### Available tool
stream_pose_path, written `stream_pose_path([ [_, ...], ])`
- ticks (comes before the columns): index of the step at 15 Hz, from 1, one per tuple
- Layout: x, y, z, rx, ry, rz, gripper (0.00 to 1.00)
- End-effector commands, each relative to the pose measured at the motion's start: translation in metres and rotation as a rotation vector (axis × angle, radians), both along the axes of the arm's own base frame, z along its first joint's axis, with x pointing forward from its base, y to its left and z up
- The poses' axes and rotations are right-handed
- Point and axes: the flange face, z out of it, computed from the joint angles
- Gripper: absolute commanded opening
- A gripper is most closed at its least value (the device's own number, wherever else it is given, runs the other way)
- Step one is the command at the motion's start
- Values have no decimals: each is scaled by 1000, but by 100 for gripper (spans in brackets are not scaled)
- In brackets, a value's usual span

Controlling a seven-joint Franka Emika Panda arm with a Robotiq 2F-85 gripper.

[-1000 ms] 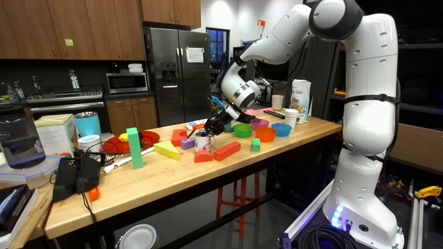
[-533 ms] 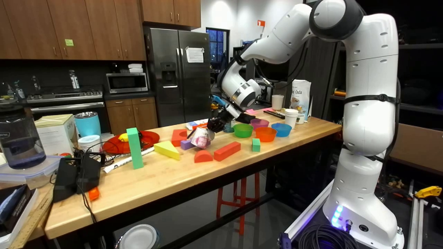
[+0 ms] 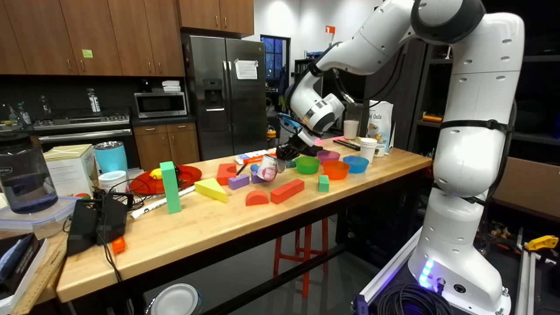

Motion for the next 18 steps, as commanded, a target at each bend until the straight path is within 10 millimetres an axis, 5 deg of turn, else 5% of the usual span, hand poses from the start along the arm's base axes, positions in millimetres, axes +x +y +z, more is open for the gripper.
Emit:
stream_pose_path([
  [1, -48, -18, 27, -40, -41, -130, 1],
  [10, -125, -62, 42, -75, -85, -333, 1],
  [18, -141, -136, 47, -68, -98, -520, 1],
])
